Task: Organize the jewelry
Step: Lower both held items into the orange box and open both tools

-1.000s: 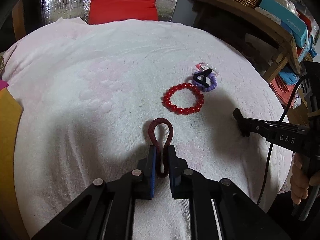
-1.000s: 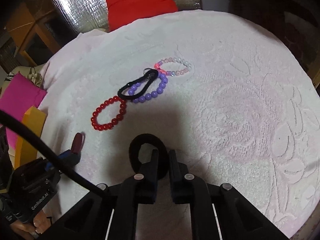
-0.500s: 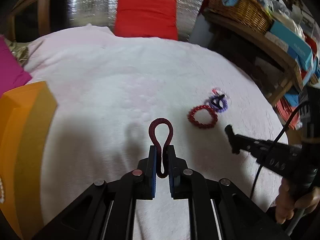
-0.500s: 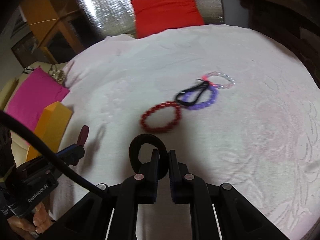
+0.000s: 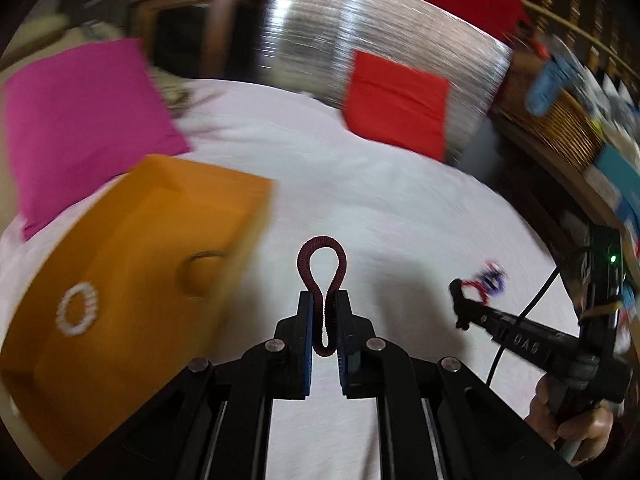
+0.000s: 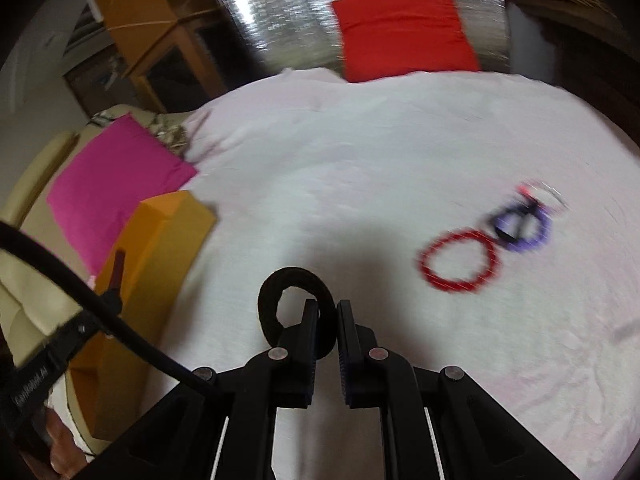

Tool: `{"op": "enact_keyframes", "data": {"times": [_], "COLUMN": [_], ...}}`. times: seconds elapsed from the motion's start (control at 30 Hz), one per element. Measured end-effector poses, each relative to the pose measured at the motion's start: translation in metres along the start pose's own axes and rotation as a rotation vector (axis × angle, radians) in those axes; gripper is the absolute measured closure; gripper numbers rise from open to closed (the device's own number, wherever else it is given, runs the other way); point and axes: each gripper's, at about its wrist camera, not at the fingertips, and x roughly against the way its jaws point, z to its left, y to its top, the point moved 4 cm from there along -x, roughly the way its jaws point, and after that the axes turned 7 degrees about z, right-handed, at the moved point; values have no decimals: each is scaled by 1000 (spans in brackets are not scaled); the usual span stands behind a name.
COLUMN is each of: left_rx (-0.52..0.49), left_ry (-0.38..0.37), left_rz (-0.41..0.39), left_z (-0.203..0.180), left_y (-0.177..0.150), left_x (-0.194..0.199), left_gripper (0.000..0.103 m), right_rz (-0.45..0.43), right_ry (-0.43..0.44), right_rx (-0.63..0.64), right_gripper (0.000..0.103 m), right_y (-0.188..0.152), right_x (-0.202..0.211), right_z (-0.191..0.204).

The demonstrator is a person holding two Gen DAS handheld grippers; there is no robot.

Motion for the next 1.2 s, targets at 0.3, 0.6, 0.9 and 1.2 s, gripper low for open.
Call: {"op": "enact_keyframes", "data": {"times": [0.3,0.6,0.9,1.2], "left_rx": [304,422,479,448], "left_ry": [145,231,325,381], "left_rz": [-76,-10,-5,-36], "left_z": [124,173,181,170], "left_y": [-22,-42,-46,-40], "left_x": [38,28,26,27], "left_gripper": [92,92,48,47], "right_rz": [58,142,180,176], "right_ry": [133,209,264,381], "right_rx": [229,311,241,139], "right_gripper": [93,93,89,89], "right_y": [19,-4,-8,4], "right_x": [-21,-67,-85,-72], "right_z": [137,225,227,209]}}
